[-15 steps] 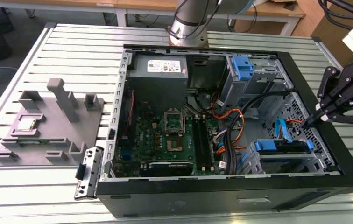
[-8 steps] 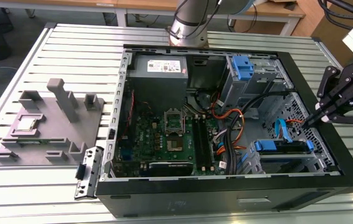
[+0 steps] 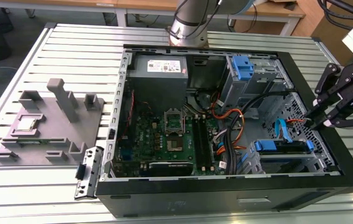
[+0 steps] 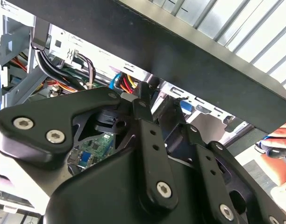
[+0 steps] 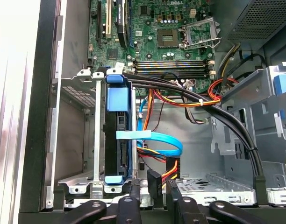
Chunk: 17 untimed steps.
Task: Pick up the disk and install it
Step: 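Insert the second disk wire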
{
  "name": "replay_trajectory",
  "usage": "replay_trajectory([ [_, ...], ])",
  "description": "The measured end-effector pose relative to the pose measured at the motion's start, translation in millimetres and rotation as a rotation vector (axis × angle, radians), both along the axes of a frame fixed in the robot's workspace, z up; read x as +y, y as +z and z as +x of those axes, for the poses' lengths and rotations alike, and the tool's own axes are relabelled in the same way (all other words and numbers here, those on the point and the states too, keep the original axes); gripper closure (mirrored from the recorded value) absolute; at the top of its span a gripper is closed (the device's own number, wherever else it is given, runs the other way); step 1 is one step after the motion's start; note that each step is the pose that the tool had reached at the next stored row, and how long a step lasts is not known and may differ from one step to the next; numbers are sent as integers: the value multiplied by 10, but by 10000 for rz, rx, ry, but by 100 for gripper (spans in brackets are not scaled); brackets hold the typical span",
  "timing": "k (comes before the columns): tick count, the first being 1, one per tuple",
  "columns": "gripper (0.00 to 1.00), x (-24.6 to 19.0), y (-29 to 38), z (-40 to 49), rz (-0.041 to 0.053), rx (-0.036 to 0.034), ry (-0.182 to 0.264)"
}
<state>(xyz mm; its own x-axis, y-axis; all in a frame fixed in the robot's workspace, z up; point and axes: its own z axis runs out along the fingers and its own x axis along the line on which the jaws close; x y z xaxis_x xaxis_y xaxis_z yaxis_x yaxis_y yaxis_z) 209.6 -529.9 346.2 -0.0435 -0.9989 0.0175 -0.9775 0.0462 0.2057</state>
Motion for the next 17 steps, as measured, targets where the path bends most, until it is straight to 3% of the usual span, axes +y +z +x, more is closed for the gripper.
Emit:
replay_trajectory([
  [4, 64, -1, -26, 0, -52, -1, 0],
  [10, 64, -1, -28, 0, -50, 0, 0],
  [13, 72, -1, -28, 0, -50, 0, 0],
  [15, 84, -1, -28, 0, -51, 0, 0],
  [17, 84, -1, -28, 0, -51, -1, 0],
])
